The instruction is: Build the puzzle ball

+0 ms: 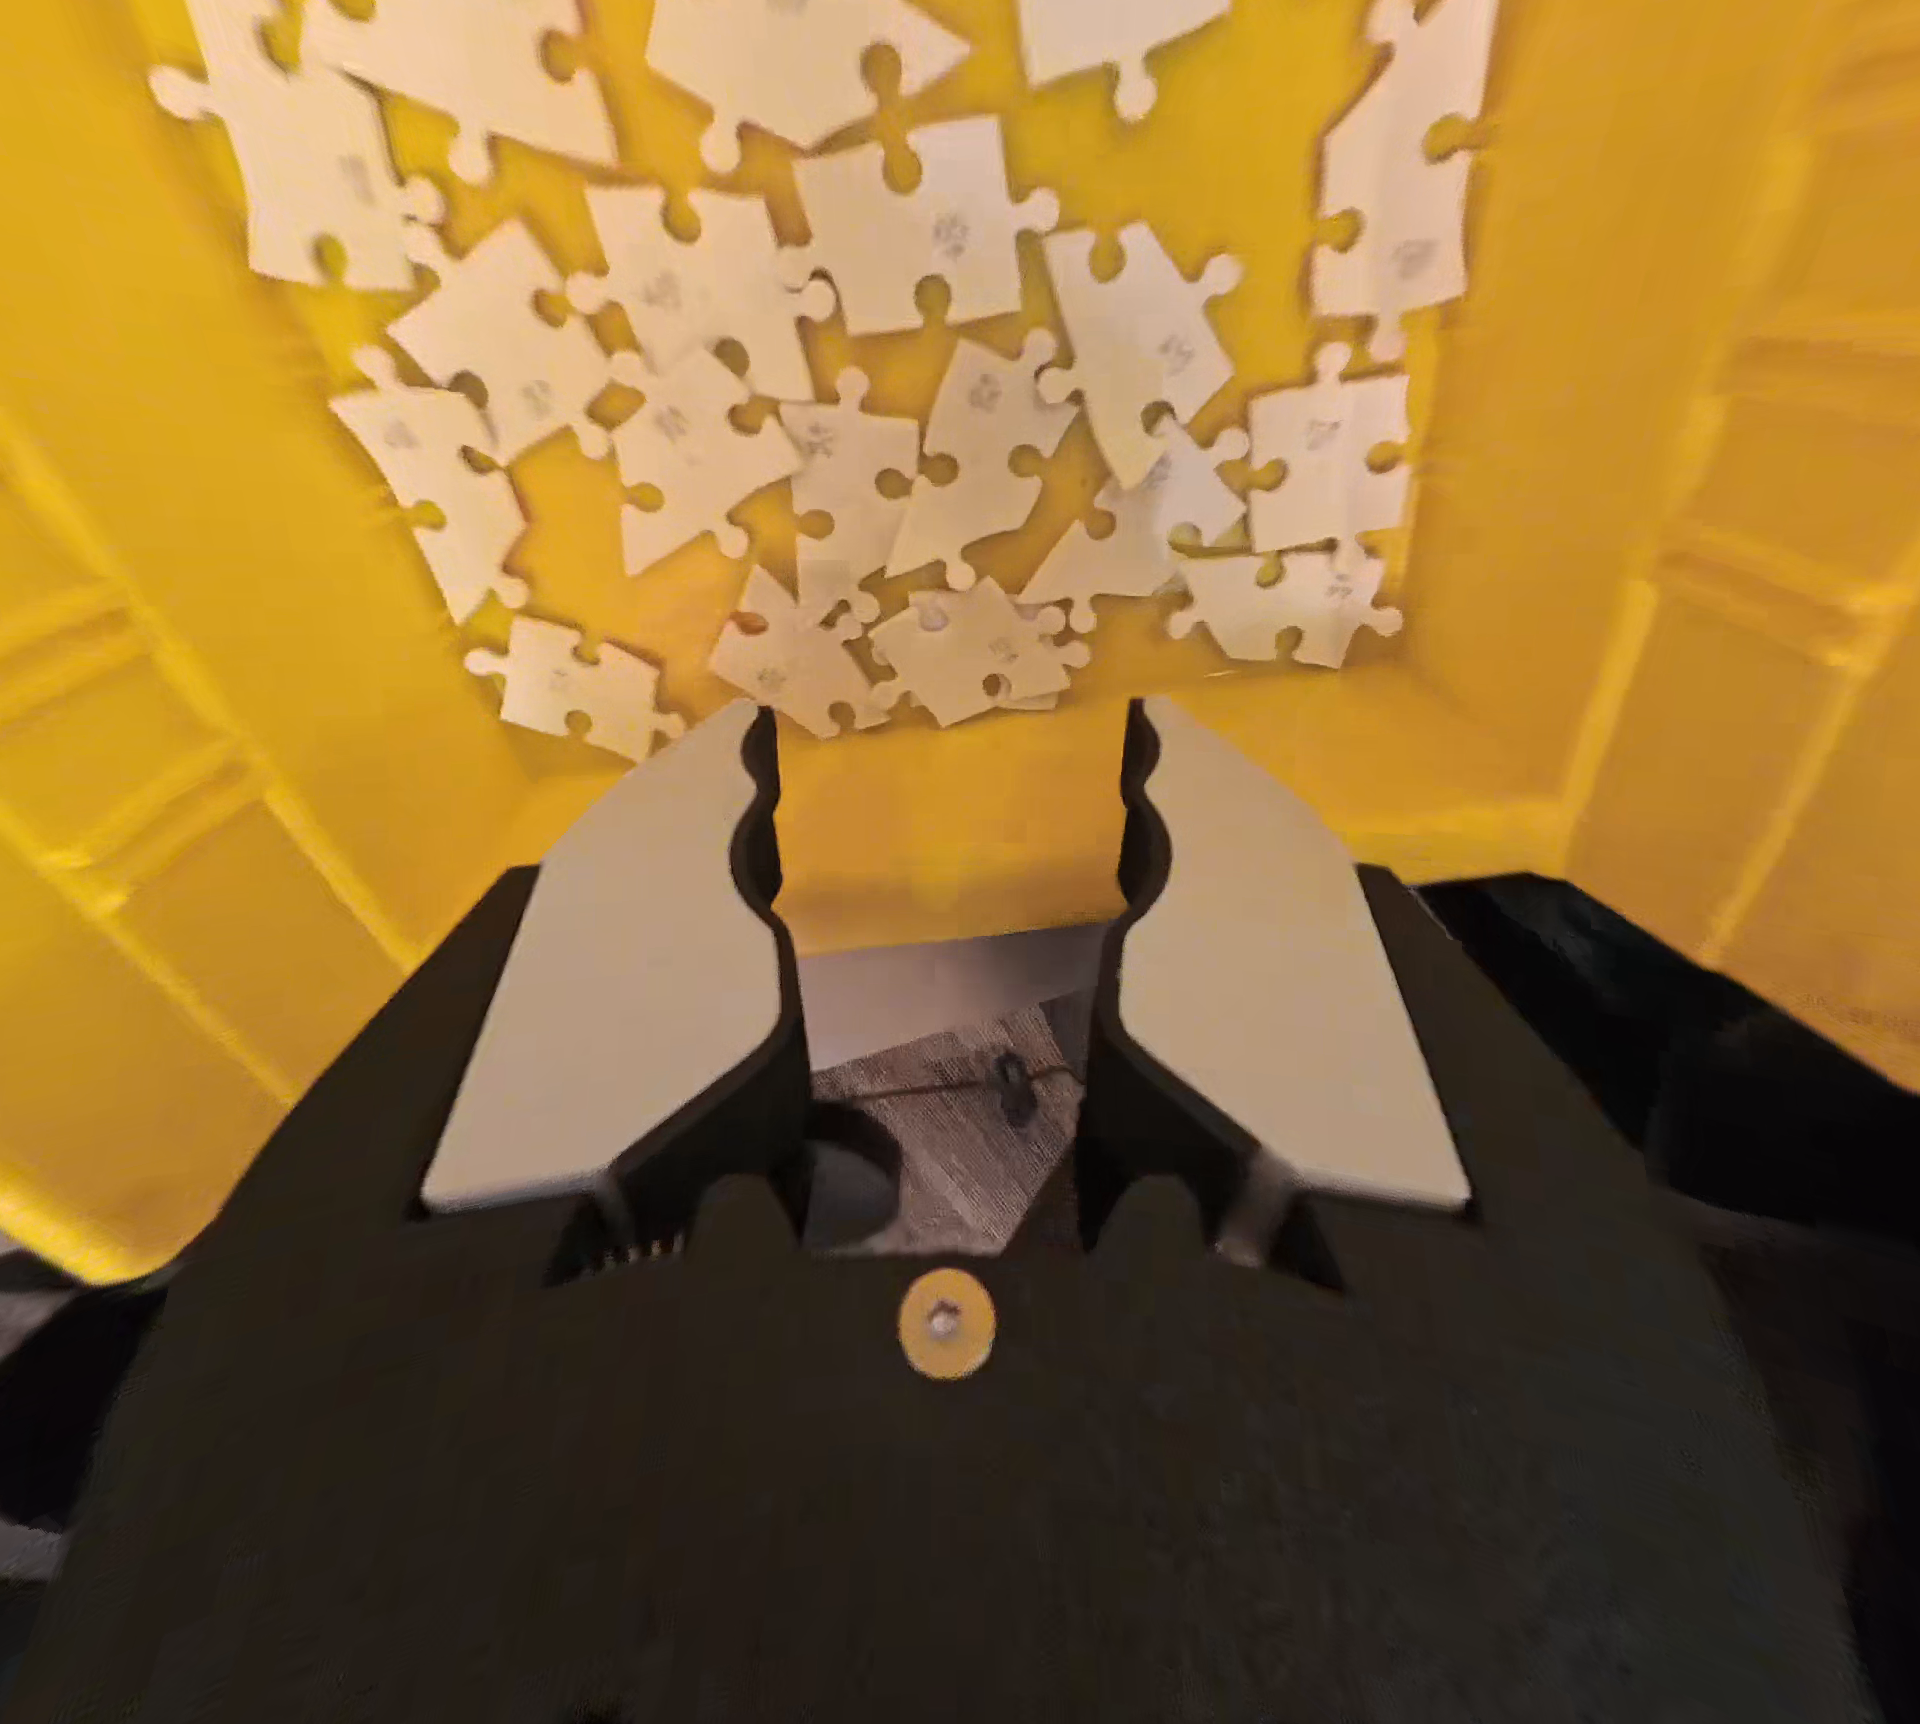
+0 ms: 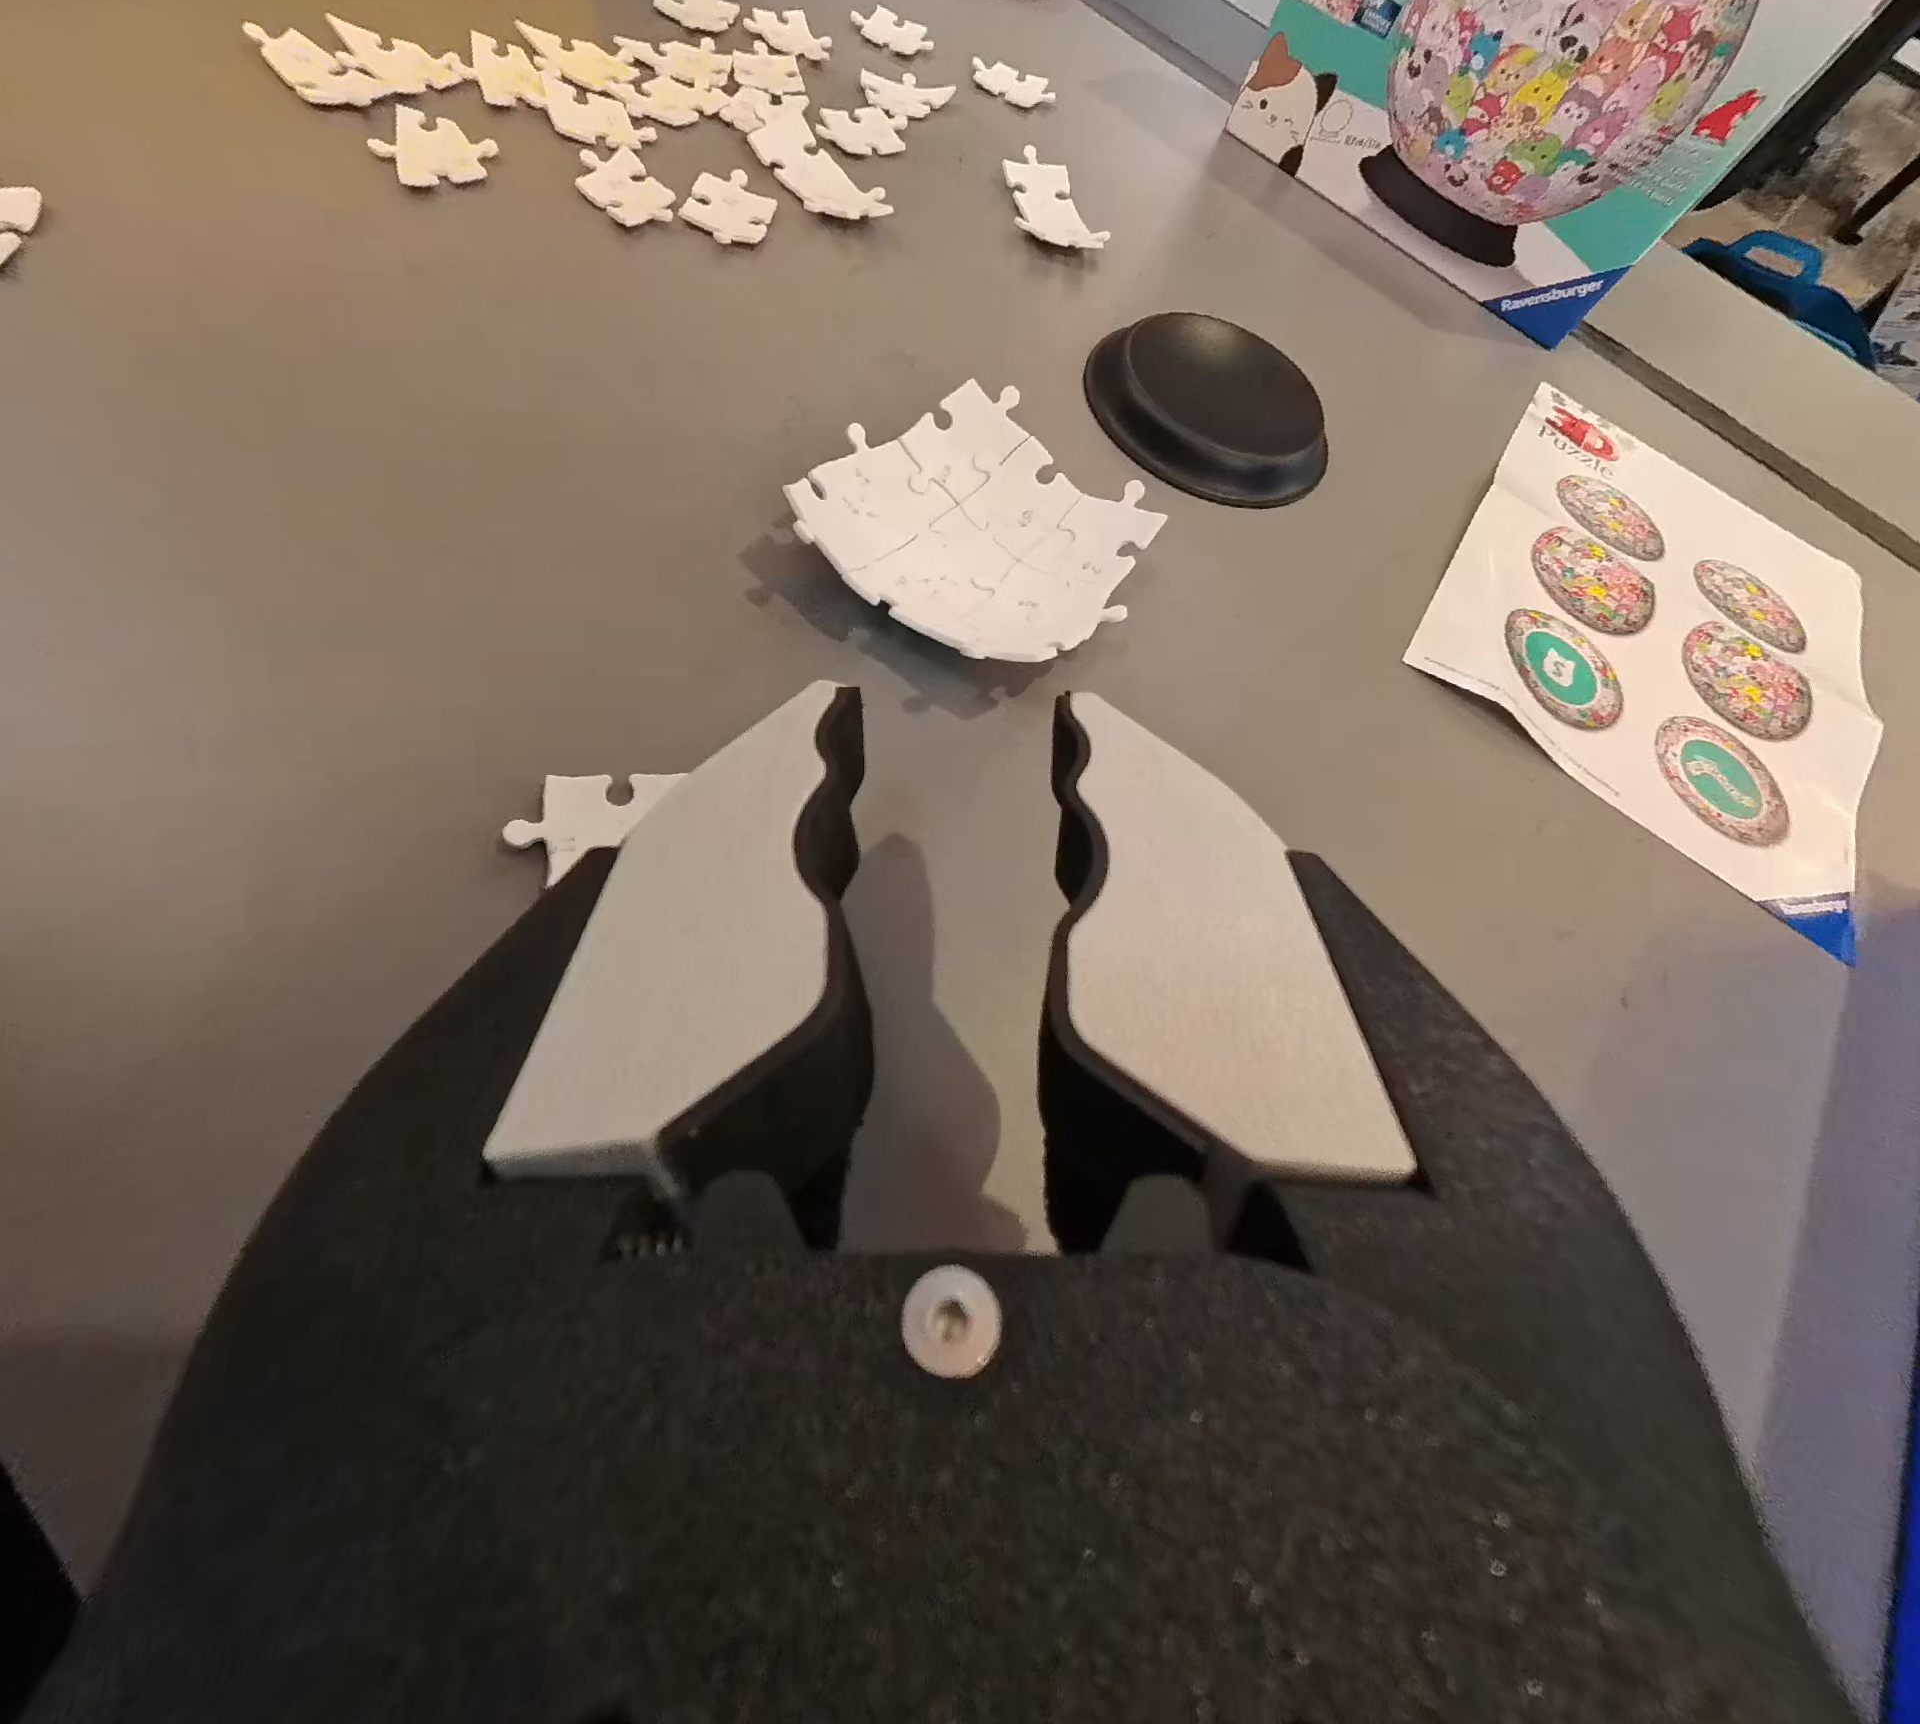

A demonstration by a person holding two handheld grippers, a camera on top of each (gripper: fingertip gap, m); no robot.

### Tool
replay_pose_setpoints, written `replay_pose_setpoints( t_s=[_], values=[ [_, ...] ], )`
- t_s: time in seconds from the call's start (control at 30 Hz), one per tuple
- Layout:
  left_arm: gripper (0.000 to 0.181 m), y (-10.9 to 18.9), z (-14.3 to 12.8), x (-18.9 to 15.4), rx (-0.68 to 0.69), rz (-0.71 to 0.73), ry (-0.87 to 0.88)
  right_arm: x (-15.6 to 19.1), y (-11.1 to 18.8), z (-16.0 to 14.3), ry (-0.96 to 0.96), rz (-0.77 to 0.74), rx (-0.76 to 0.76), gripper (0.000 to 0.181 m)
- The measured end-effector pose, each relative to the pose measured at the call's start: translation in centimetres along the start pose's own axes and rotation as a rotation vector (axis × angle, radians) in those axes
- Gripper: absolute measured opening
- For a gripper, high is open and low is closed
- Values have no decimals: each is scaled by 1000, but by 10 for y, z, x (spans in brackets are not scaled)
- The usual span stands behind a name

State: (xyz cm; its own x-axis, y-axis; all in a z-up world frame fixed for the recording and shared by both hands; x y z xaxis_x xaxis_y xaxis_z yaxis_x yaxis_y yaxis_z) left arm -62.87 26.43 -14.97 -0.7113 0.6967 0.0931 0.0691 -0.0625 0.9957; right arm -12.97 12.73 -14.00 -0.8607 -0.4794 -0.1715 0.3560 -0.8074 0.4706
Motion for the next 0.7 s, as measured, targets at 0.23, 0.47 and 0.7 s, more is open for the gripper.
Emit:
replay_pose_setpoints(
  t_s=[0.23,0.47,0.7],
  values=[
    [58,-19,9,-5,187,-30,73,-1,4,3,-37,32,-41,33],
    [44,-21,7,0,305,-15,73,3,0,0,-22,65,-7,32],
    [39,-18,7,3,364,-15,48,2,1,1,-39,66,-20,32]
  ],
)
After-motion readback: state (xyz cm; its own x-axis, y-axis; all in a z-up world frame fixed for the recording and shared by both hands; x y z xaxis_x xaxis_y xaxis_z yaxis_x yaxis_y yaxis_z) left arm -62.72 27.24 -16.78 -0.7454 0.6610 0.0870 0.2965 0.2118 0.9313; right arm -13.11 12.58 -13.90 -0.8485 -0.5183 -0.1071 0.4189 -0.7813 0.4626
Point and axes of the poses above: each gripper's, where its closed fingertips meet, y back along the fingers, z out of its top, x = y × z across the jaws, the point moved 2 cm from there along y, back along the fingers, and after that the axes turned 6 degrees about z, right-handed, at the moved point
